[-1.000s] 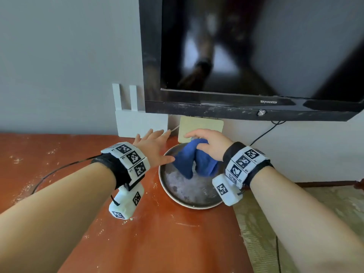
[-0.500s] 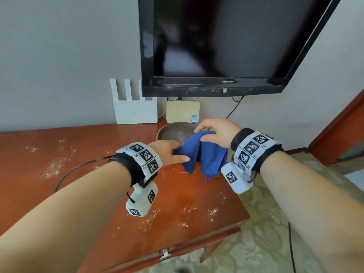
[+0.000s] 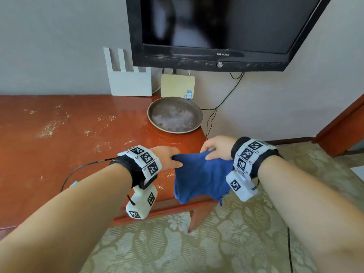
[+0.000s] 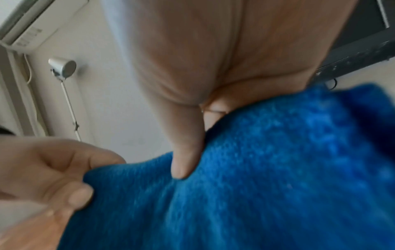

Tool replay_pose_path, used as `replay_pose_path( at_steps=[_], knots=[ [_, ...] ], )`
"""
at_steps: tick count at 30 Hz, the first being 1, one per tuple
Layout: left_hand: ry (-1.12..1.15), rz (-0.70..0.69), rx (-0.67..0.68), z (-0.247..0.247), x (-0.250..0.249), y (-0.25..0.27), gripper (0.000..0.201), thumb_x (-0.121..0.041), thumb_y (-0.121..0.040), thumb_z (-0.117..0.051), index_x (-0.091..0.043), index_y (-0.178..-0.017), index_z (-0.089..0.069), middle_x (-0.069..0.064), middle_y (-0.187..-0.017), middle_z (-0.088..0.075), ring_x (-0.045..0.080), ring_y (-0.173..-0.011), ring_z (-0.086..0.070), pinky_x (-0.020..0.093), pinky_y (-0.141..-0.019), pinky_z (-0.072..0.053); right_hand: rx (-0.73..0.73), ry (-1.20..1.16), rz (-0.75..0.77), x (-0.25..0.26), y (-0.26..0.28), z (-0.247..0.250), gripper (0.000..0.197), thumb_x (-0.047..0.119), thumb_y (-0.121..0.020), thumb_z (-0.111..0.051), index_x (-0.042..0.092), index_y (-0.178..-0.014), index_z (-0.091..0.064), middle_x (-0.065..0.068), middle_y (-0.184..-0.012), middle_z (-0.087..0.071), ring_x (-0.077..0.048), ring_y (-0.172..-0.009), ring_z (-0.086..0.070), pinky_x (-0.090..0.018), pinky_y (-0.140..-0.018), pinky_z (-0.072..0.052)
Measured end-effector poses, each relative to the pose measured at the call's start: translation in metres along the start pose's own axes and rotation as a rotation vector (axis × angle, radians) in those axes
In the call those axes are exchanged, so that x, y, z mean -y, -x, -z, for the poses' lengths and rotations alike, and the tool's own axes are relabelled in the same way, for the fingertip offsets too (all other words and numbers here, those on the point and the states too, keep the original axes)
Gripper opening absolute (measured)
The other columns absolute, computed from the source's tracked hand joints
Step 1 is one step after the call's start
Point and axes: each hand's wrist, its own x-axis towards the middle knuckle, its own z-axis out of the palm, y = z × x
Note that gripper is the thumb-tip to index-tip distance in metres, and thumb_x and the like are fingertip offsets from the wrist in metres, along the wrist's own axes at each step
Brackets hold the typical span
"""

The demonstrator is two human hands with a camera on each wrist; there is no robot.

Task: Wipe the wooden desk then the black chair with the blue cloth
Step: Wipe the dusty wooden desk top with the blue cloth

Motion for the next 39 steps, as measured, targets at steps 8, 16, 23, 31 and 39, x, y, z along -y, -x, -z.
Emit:
replay_pose_path(
  at_steps=[8, 16, 23, 31, 39],
  knots=[
    [0.024, 0.505, -0.169, -0.069, 0.019, -0.035, 0.075, -0.052, -0.087, -0.054, -0.032, -0.148, -0.015, 0.003, -0.157, -0.008, 0.030, -0.144, 0.000, 0.058, -0.111, -0.007, -0.087, 0.209, -0.108, -0.039, -0.057, -0.099, 0.071, 0.052, -0.095, -0.037, 0.035, -0.148, 0.007, 0.002, -0.156, 0.018, -0.025, -0.142, 0.020, -0.046, -0.115, 0.000],
    [-0.222, 0.529, 0.010, -0.129, 0.049, -0.024, 0.090, -0.071, -0.086, -0.035, -0.032, -0.146, 0.019, 0.003, -0.156, 0.022, 0.031, -0.142, 0.020, 0.055, -0.114, 0.006, -0.066, 0.236, -0.023, -0.036, -0.096, -0.127, 0.070, 0.064, -0.092, -0.023, 0.037, -0.147, 0.011, 0.002, -0.155, 0.022, -0.030, -0.140, 0.025, -0.052, -0.115, 0.007],
    [-0.187, 0.537, 0.020, -0.137, 0.062, -0.026, 0.102, -0.082, -0.076, -0.033, -0.032, -0.145, 0.023, 0.003, -0.155, 0.024, 0.028, -0.142, 0.023, 0.053, -0.114, 0.010, -0.004, 0.243, -0.018, -0.038, -0.098, -0.154, 0.068, 0.067, -0.091, -0.017, 0.039, -0.146, 0.012, 0.007, -0.154, 0.024, -0.027, -0.140, 0.025, -0.052, -0.113, 0.013],
    [-0.158, 0.480, 0.151, -0.132, 0.048, -0.042, 0.124, -0.090, -0.056, -0.049, -0.040, -0.141, 0.027, 0.001, -0.150, 0.036, 0.029, -0.137, 0.032, 0.058, -0.109, 0.016, 0.051, 0.319, -0.005, -0.052, -0.074, -0.164, 0.072, 0.070, -0.088, -0.014, 0.040, -0.144, 0.019, 0.004, -0.151, 0.032, -0.032, -0.138, 0.030, -0.057, -0.111, 0.015],
    [-0.179, 0.493, 0.184, -0.129, 0.046, -0.043, 0.124, -0.089, -0.057, -0.048, -0.040, -0.140, 0.029, 0.000, -0.150, 0.036, 0.030, -0.139, 0.029, 0.061, -0.110, 0.011, 0.002, 0.223, -0.122, -0.070, -0.102, -0.141, 0.072, 0.071, -0.087, -0.017, 0.041, -0.145, 0.012, 0.009, -0.153, 0.025, -0.026, -0.141, 0.023, -0.055, -0.112, 0.010]
  ],
)
